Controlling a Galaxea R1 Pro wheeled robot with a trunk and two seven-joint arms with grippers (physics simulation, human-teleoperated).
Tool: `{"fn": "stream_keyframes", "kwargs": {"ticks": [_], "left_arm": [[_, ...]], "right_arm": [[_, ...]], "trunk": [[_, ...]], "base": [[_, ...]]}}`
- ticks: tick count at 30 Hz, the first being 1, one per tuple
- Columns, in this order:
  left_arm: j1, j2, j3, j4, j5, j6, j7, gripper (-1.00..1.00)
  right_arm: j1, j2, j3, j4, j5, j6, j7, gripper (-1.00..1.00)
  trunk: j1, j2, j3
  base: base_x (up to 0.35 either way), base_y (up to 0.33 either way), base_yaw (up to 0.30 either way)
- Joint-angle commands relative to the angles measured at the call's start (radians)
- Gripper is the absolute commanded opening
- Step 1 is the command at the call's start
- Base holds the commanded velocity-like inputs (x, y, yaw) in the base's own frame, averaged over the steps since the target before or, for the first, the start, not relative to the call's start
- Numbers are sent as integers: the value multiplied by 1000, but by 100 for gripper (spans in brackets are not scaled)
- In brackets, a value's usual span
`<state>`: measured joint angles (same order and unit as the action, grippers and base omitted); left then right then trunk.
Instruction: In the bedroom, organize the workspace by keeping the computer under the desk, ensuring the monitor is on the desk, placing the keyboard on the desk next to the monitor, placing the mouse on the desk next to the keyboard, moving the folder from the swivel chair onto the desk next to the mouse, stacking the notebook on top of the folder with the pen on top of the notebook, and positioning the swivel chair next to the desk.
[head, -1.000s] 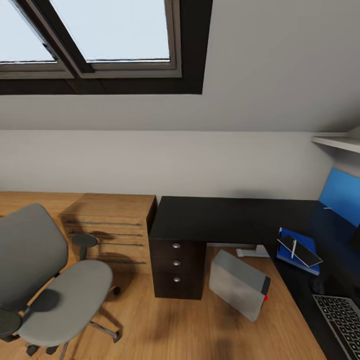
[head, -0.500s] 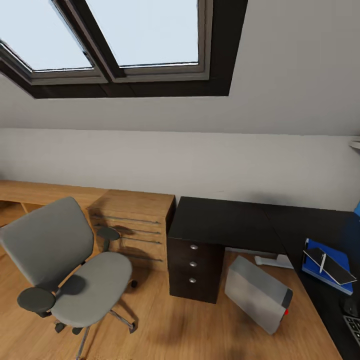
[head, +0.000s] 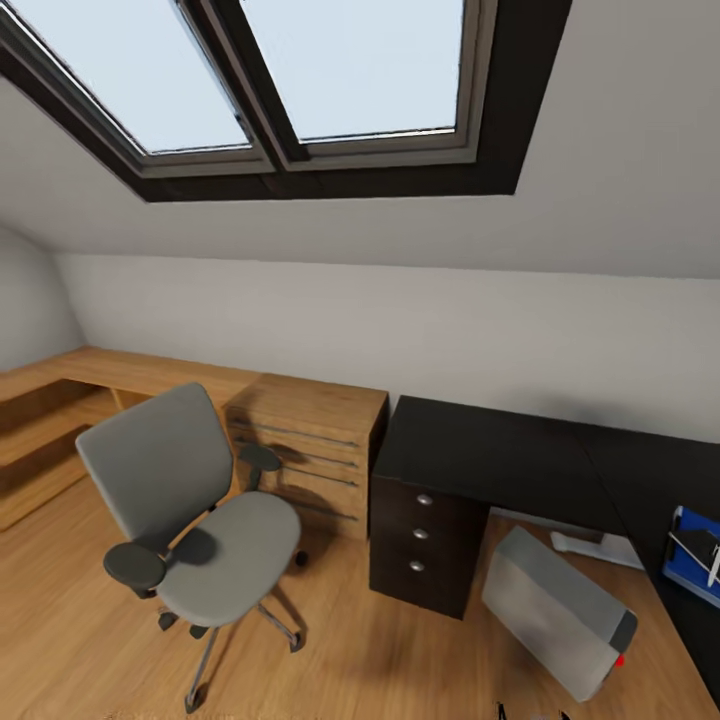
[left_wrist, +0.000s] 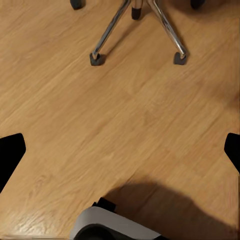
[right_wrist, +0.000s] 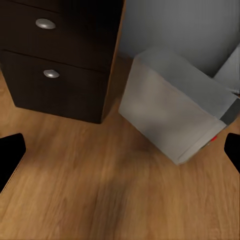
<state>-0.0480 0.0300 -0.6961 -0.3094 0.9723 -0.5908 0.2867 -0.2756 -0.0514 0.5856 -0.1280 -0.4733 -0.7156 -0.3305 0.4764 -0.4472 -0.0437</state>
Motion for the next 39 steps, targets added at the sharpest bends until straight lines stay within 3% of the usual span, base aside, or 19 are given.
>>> {"fn": "stream_keyframes", "kwargs": {"ticks": [1, 7, 17, 39], "left_arm": [[-1, -1, -9, -3, 3, 4, 7, 100], [-1, 12, -9, 12, 3, 26, 3, 100], [-1, 13, -10, 16, -1, 52, 0, 100], [-1, 22, -8, 16, 0, 49, 0, 100]], "right_arm": [[-4, -1, 9, 1, -3, 0, -7, 100], [-9, -1, 12, 12, -4, -14, -7, 100], [-10, 10, 15, 67, 0, -82, -6, 100], [-10, -2, 17, 76, 1, -93, -5, 100]], "trunk": [[-3, 5, 1], [-26, 47, 17], [-26, 47, 10], [-26, 47, -5]], "base": [[0, 0, 278], [0, 0, 269], [0, 0, 258], [0, 0, 256]]}}
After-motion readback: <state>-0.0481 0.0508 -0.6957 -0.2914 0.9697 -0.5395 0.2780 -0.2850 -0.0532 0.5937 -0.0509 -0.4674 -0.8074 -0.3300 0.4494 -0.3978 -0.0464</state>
